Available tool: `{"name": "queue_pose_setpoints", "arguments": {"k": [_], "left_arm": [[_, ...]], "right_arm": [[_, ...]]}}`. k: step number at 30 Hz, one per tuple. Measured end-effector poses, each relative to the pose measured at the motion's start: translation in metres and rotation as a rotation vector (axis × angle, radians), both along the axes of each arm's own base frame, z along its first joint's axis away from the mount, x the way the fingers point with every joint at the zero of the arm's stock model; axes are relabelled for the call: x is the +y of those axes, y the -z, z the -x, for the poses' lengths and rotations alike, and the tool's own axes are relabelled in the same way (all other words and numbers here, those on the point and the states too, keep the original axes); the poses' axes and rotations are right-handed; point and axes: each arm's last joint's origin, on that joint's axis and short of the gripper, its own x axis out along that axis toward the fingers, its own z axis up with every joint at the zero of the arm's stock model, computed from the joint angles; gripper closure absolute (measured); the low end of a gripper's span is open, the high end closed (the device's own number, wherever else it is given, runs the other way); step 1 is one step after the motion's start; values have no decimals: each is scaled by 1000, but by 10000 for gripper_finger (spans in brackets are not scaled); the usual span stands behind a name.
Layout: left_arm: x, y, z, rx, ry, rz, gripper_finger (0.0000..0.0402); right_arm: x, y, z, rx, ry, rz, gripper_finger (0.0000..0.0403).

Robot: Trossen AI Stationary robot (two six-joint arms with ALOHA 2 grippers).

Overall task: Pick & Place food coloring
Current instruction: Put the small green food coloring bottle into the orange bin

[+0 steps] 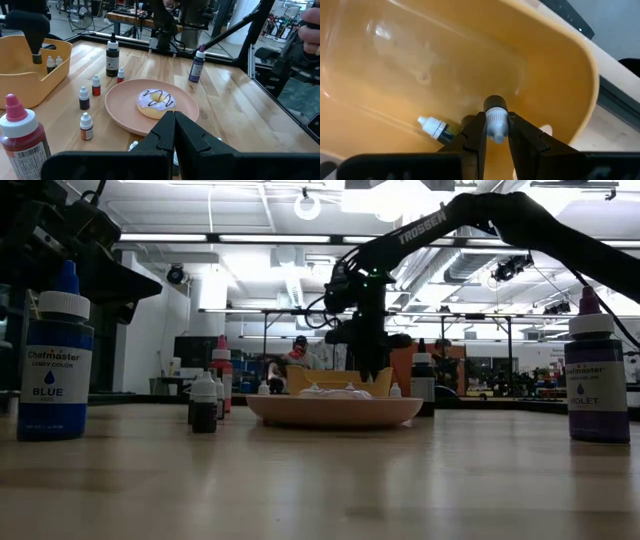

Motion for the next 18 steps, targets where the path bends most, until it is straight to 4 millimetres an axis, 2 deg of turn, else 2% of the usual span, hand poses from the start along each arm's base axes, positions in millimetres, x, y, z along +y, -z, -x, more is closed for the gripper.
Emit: {"name": "queue_pose_setpoints", "arguments": {"k": [5, 11, 18], "left_arm": [[0, 0, 0, 0, 0, 0, 401], [0, 0, 0, 0, 1, 0, 401], [0, 0, 0, 0, 1, 1, 401]], "right_arm": [[0, 1, 2, 11, -4, -7, 341], [1, 14, 4, 28, -10, -35, 341], [1, 14, 4, 22, -13, -36, 341]]}}
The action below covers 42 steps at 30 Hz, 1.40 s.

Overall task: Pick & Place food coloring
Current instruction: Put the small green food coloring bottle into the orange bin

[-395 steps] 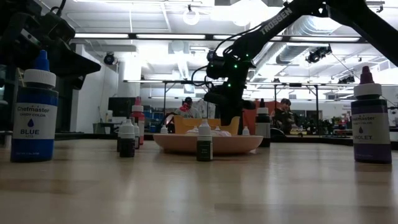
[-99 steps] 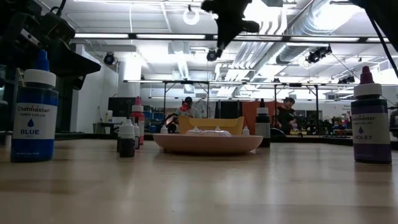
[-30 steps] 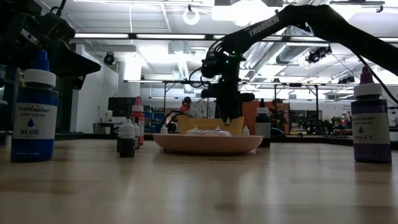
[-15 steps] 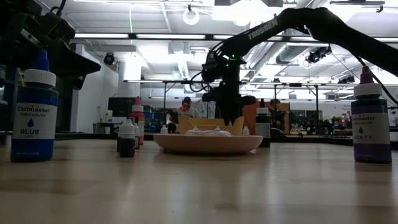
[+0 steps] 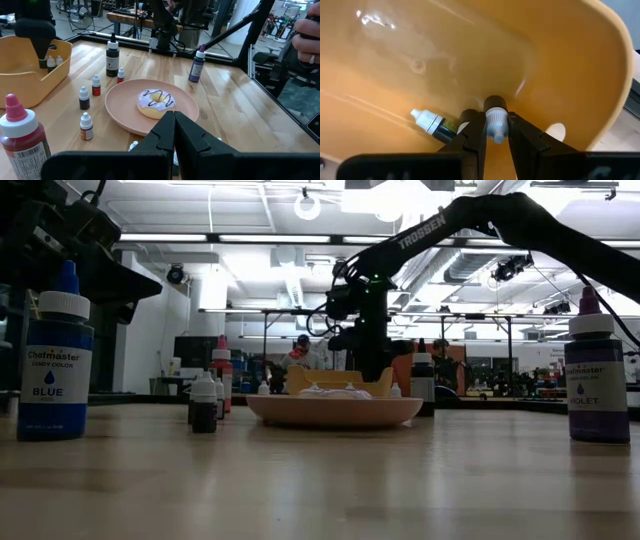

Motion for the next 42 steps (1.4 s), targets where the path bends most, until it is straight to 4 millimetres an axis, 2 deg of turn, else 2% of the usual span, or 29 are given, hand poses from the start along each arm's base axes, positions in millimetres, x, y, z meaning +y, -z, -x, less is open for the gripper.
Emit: {"name": "queue_pose_setpoints", "arguments": {"k": [8, 20, 42], "left_arm": [[0, 0, 0, 0, 1, 0, 401], [0, 0, 0, 0, 2, 0, 401], [0, 0, 0, 0, 2, 0, 401]], "right_arm": [[-1, 0, -1, -7, -19, 10, 338], [-1, 0, -1, -8, -20, 10, 280], [-2, 0, -2, -12, -41, 29, 279]]}}
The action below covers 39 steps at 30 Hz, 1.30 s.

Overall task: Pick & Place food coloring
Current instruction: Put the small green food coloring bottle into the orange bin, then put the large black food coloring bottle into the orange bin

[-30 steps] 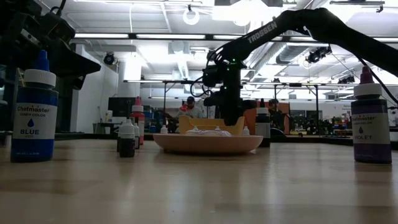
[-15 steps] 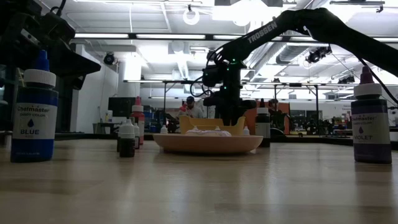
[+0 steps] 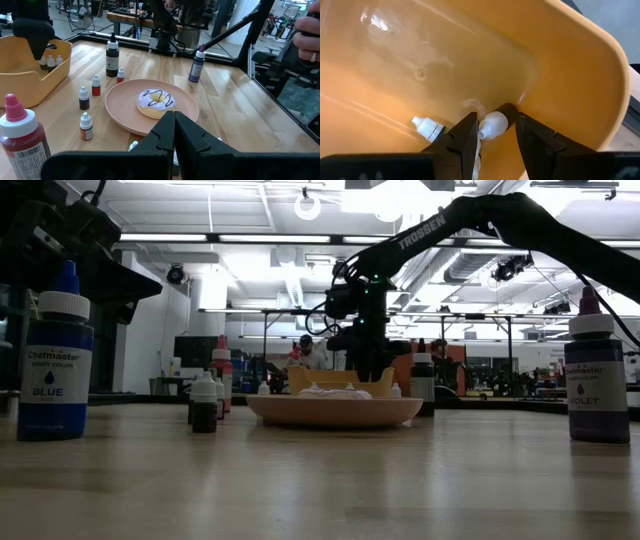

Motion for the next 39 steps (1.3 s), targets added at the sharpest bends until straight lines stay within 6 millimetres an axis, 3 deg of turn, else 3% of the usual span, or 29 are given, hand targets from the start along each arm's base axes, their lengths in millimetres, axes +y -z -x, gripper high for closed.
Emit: {"name": "queue_pose_setpoints", "arguments": {"k": [31, 39], "left_arm": [[0, 0, 0, 0, 0, 0, 401], [0, 0, 0, 0, 0, 0, 401]], "right_arm": [[3, -15, 8, 71, 11, 65, 279], [6, -46, 14, 44, 22, 150, 279]]}}
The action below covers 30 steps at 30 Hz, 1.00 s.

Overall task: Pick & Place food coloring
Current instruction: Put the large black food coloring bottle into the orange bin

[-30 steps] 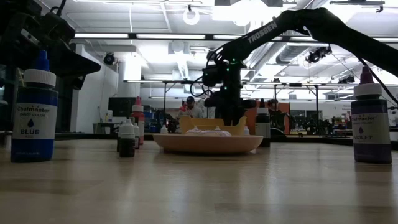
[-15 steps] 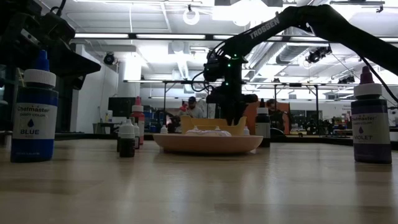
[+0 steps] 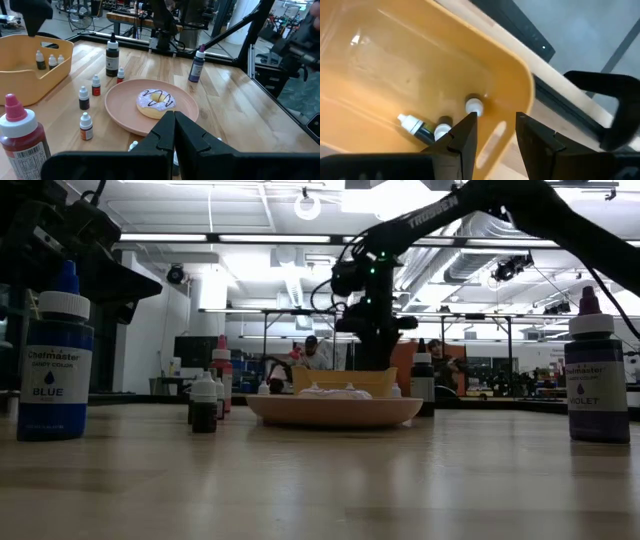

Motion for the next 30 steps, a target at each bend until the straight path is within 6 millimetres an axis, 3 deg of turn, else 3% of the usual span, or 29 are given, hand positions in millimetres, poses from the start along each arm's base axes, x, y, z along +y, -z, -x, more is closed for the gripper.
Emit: {"name": "queue_pose_setpoints", "arguments": {"k": [6, 16, 23, 30], "left_arm": [[0, 0, 0, 0, 1, 0, 401], [0, 0, 0, 0, 0, 0, 401], [0, 0, 0, 1, 0, 0, 401], [0, 0, 0, 0, 1, 0, 401]], "right_arm": [[15, -37, 4, -70, -87, 35, 279], [74, -103, 11, -167, -410, 45, 279], [120, -132, 13, -186, -640, 77, 279], [149, -142, 10, -153, -867, 111, 279]]}}
